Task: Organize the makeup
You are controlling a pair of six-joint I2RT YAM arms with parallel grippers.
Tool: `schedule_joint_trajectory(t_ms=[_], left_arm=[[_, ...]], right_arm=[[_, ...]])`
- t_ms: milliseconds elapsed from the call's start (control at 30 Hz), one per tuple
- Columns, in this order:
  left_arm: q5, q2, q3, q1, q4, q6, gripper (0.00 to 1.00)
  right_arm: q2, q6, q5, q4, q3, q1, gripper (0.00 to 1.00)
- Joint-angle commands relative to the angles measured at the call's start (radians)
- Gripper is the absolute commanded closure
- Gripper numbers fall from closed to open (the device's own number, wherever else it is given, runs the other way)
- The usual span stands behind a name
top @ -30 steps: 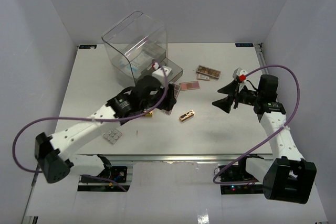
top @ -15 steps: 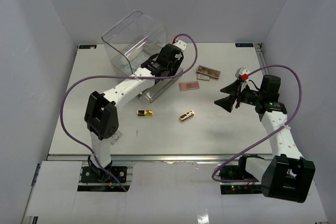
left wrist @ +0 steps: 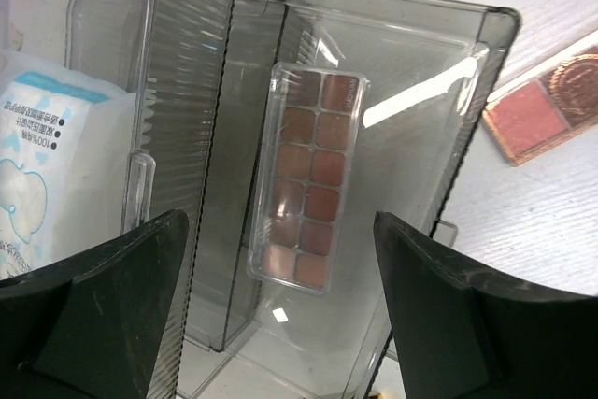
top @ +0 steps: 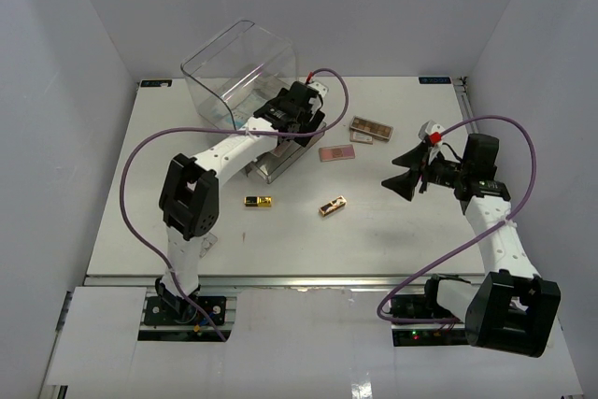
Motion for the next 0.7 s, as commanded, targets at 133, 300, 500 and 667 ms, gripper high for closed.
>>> schedule_joint_trajectory(t_ms=[133, 300, 500, 667], left_arm=[[0.276, -0.322, -0.089, -0.002, 0.016, -0.144, 0.08], [0.469, -0.679, -0.416, 0.007, 0.108, -0.274, 0.06], [0.526, -1.111, -0.812, 0.045, 0.193, -0.452, 0.02], [0.423, -1.342, -0.962, 0.052, 0.097, -0.496, 0.02]], right_arm=[[0.094, -0.266, 0.098, -0.103, 0.048, 0.022, 0.11], [0.287, -0.355, 0.432, -0.237, 0.304, 0.093, 0.08], [0.616, -0.39, 0.675, -0.339, 0.703, 0.183, 0.08], [0.898, -0.429, 0.716, -0.488, 1.043, 0.225, 0.1]])
